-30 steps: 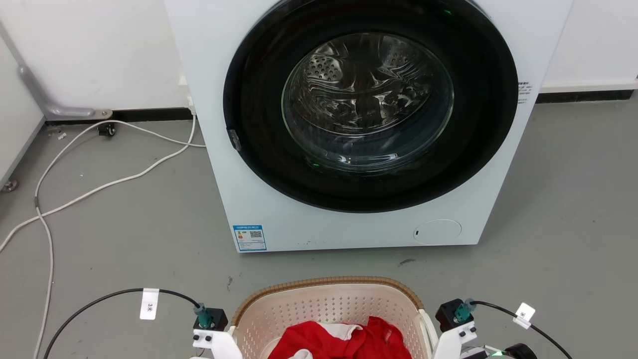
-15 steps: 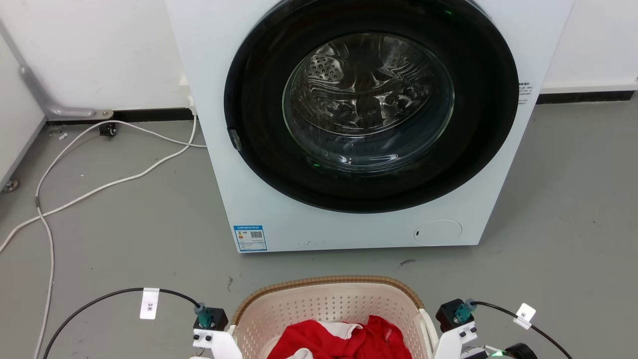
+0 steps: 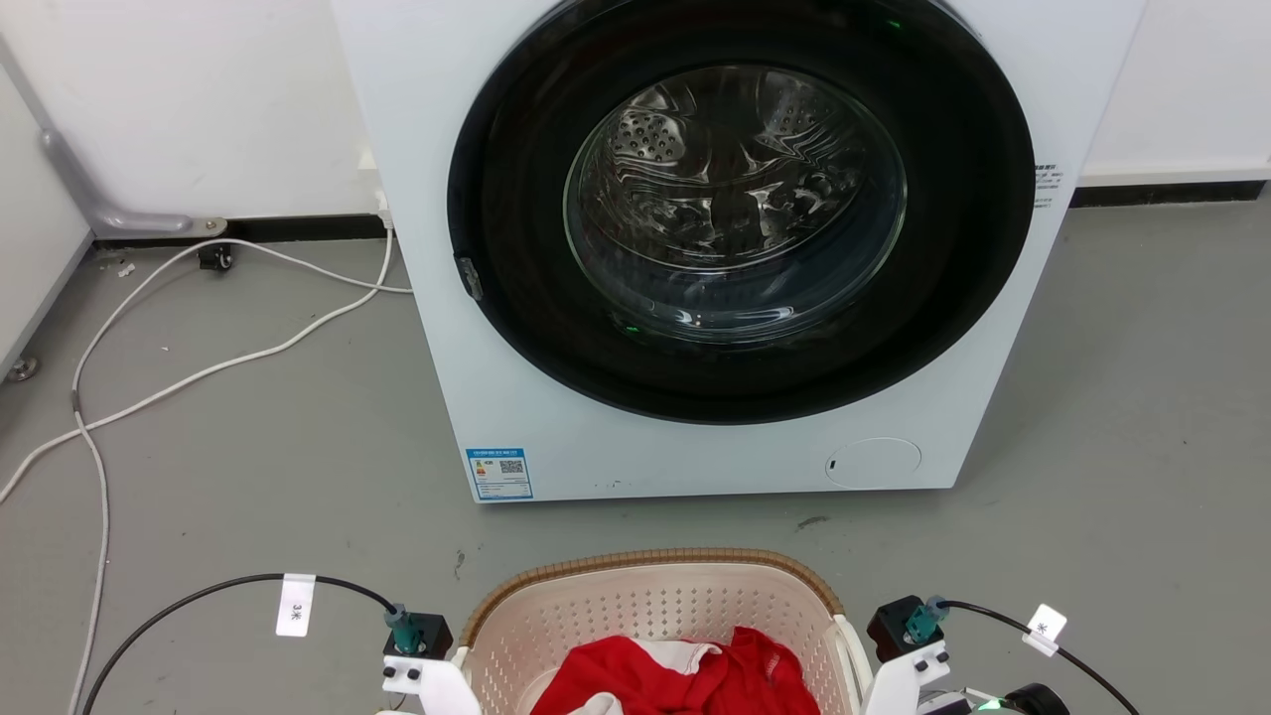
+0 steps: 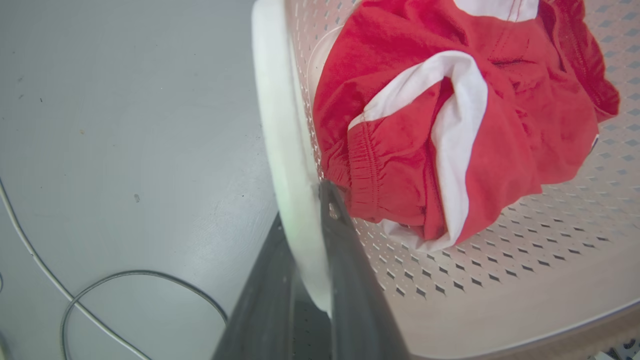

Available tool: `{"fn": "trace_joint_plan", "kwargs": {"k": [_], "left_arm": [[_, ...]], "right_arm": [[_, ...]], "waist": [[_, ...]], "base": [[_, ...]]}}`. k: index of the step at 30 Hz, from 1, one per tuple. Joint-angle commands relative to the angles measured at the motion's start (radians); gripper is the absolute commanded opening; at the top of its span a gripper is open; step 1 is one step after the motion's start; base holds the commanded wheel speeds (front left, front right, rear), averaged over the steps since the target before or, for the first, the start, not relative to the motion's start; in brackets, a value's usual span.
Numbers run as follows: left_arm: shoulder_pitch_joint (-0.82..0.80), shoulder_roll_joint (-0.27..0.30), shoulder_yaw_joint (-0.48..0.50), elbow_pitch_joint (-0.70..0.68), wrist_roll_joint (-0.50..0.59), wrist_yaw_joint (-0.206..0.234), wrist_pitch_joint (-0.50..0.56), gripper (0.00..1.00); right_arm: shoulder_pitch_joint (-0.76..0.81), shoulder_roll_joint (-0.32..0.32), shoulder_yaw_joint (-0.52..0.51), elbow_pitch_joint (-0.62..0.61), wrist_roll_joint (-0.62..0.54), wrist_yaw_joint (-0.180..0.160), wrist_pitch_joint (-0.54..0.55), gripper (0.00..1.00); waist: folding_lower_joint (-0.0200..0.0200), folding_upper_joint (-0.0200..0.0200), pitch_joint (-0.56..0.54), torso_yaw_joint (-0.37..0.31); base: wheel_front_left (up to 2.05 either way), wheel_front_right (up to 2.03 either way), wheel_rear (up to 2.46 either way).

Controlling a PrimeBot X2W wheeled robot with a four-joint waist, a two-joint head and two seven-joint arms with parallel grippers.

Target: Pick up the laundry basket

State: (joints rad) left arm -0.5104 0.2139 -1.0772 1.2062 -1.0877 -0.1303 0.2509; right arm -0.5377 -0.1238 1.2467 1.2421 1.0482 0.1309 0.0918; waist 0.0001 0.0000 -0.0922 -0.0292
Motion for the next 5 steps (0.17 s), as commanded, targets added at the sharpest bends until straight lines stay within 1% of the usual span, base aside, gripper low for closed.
{"fn": "trace_joint_plan", "kwargs": {"k": [1,5], "left_arm": [[-0.014,0.006,-0.006,0.001,-0.001,0.000,-0.007,0.00],[-0.015,0.007,-0.014,0.000,-0.007,0.000,-0.009,0.00]], "right_arm": [[-0.013,-0.002,0.007,0.005,0.002,0.000,-0.003,0.00],[-0.013,-0.002,0.011,0.005,0.003,0.000,-0.004,0.00]], "waist": [[-0.0001,0.0000,0.000,0.000],[-0.0001,0.0000,0.000,0.001]], "base": [[0.00,0.00,0.00],[0.00,0.00,0.00]]}}
